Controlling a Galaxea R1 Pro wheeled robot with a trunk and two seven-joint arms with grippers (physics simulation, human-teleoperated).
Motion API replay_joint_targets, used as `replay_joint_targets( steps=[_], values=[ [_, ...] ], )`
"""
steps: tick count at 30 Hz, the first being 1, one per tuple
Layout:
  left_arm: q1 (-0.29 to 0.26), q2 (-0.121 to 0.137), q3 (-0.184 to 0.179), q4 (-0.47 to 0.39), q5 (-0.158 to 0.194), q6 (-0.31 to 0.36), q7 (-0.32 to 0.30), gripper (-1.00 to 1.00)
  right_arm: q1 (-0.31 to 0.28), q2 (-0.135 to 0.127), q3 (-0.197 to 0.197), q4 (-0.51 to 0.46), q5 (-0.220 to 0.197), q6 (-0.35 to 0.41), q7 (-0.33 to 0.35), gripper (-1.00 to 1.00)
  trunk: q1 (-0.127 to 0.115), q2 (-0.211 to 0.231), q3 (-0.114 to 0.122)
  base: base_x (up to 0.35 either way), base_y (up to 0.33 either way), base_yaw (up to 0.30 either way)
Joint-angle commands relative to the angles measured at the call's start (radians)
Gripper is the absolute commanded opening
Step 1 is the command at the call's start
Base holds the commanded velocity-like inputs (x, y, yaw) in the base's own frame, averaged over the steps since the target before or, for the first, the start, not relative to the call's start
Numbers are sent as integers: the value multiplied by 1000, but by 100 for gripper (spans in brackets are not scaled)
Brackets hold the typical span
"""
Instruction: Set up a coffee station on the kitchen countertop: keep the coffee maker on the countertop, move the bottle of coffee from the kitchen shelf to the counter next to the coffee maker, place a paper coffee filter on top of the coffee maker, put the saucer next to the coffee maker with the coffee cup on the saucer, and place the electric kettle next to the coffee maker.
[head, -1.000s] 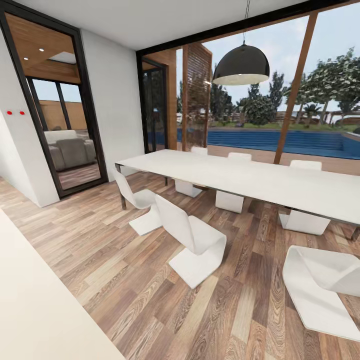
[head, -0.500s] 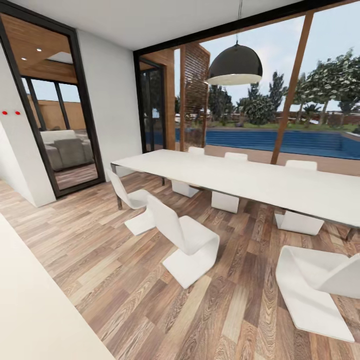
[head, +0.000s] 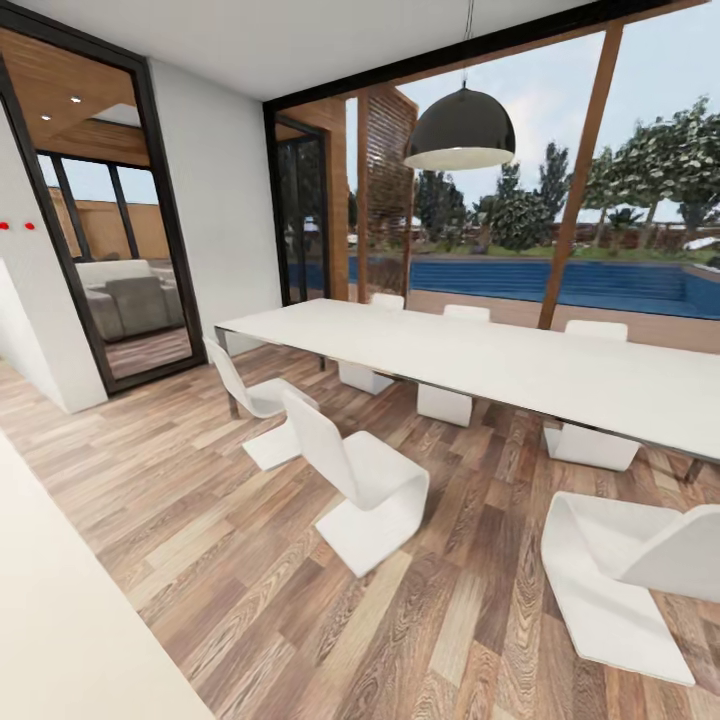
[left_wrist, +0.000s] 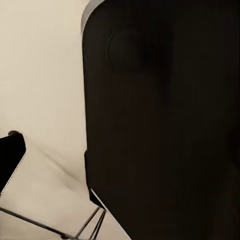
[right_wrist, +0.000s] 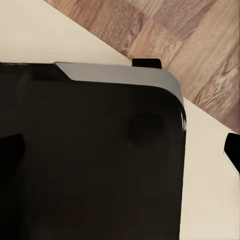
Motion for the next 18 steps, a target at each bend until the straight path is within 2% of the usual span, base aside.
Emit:
replay_joint_targets(
  steps=[1,8,12,18],
  values=[
    [0,1,0,-16,1,-13,1,100,0,-1,0,-13,0,2,-1,100,0,0,-1,0,-8,91],
    [-3,0,13,-119,3,-84,6,100,0,-2,0,-94,1,-3,-7,100,0,0,-7,0,-2,161],
    [-12,1,58,-190,3,-96,8,100,0,-2,0,-155,1,-3,-3,100,0,0,-11,0,0,202],
    [-79,5,131,-290,2,-97,8,100,0,-2,1,-315,2,-1,0,100,0,0,-17,0,0,203]
  ],
)
